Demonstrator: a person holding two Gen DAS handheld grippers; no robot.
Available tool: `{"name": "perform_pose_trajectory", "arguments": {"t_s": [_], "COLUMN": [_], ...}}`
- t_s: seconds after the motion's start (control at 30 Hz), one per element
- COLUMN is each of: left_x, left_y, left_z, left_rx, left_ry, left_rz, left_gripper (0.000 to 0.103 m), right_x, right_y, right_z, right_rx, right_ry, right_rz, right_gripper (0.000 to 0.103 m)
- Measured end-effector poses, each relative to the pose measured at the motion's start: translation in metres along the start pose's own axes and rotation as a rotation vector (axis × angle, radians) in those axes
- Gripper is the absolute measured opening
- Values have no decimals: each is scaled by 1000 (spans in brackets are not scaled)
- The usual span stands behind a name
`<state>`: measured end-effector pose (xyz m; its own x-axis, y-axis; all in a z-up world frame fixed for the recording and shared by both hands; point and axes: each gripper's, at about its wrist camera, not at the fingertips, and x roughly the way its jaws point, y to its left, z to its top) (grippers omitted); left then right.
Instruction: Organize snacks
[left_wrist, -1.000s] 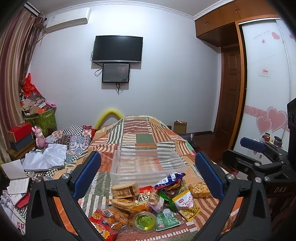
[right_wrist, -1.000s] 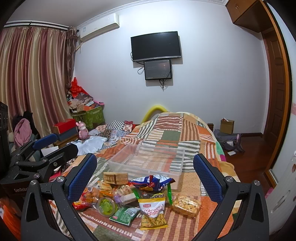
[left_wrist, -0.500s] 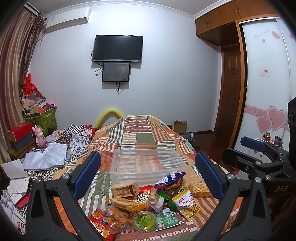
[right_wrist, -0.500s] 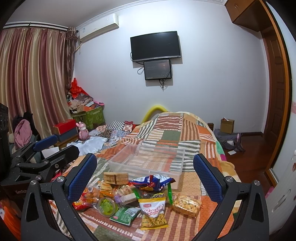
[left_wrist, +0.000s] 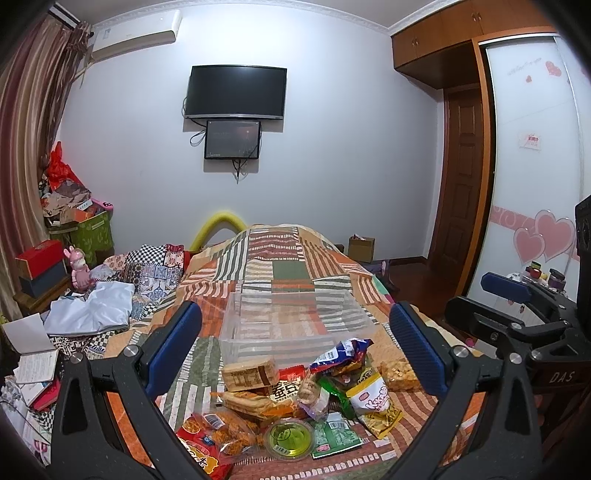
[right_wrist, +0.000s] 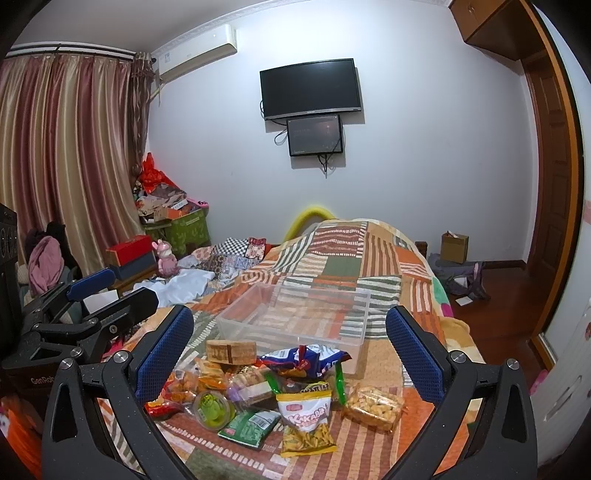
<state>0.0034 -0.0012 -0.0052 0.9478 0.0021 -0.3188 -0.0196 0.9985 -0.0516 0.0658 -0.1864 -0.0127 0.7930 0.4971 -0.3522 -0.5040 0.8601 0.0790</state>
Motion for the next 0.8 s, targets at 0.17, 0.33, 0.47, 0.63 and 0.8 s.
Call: {"name": "perform_pose_trajectory", "arguments": {"t_s": [0.17, 0.33, 0.47, 0.63, 0.8], "left_x": [14, 36, 59, 91, 124], "left_y": [5, 15, 21, 35, 52], "left_z": [-5, -17, -31, -49, -63], "left_rx": [-20, -33, -41, -78, -115], "left_ry": [28, 60, 141, 268, 345], "left_rz": [1, 1, 2, 14, 28], "left_gripper": [103, 103, 103, 103, 103], "right_x": [11, 30, 48, 74, 94], "right_y": [-6, -13, -22, -33, -39], "right_z": [-5, -14, -25, -40, -49], "right_rx": [11, 27, 35, 61, 87], "right_ry": [30, 85, 144, 229, 292], "right_rz": [-3, 0, -9, -15, 4], "right_gripper": [103, 103, 103, 103, 103]}}
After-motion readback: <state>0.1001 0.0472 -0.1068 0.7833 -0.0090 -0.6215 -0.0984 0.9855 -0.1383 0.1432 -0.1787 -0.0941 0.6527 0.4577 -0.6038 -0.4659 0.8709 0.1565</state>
